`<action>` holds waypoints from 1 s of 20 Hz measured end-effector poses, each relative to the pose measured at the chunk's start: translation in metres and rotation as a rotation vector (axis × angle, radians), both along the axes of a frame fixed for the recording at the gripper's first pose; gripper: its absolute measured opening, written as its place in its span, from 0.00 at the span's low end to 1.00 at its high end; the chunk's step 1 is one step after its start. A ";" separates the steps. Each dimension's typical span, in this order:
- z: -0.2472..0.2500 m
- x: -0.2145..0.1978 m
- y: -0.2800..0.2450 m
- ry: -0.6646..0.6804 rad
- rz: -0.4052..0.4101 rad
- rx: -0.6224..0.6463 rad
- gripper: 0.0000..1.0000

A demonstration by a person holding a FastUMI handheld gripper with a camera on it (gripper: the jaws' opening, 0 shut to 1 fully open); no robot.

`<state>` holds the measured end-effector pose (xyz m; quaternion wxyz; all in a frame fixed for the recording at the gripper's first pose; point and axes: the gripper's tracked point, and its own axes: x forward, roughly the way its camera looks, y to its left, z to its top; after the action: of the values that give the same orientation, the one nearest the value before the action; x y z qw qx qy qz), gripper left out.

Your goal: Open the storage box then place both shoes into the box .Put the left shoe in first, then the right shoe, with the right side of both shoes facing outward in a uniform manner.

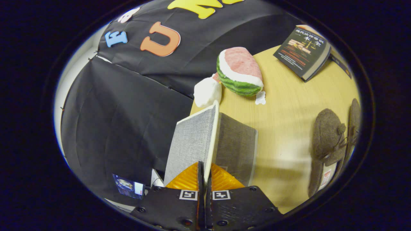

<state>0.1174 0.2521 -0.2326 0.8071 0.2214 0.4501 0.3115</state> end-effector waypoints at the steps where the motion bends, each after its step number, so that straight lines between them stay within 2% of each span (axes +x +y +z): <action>1: 0.012 -0.004 0.006 0.003 0.002 0.010 0.02; 6: 0.089 -0.024 0.055 0.016 0.026 0.085 0.02; 12: 0.127 -0.045 0.151 -0.041 0.076 -0.004 0.02; 17: 0.131 -0.060 0.227 -0.105 0.108 -0.089 0.10; 20: 0.138 -0.072 0.253 -0.141 0.126 -0.090 0.25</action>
<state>0.0459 0.5049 -0.0942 0.8248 0.1339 0.4186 0.3558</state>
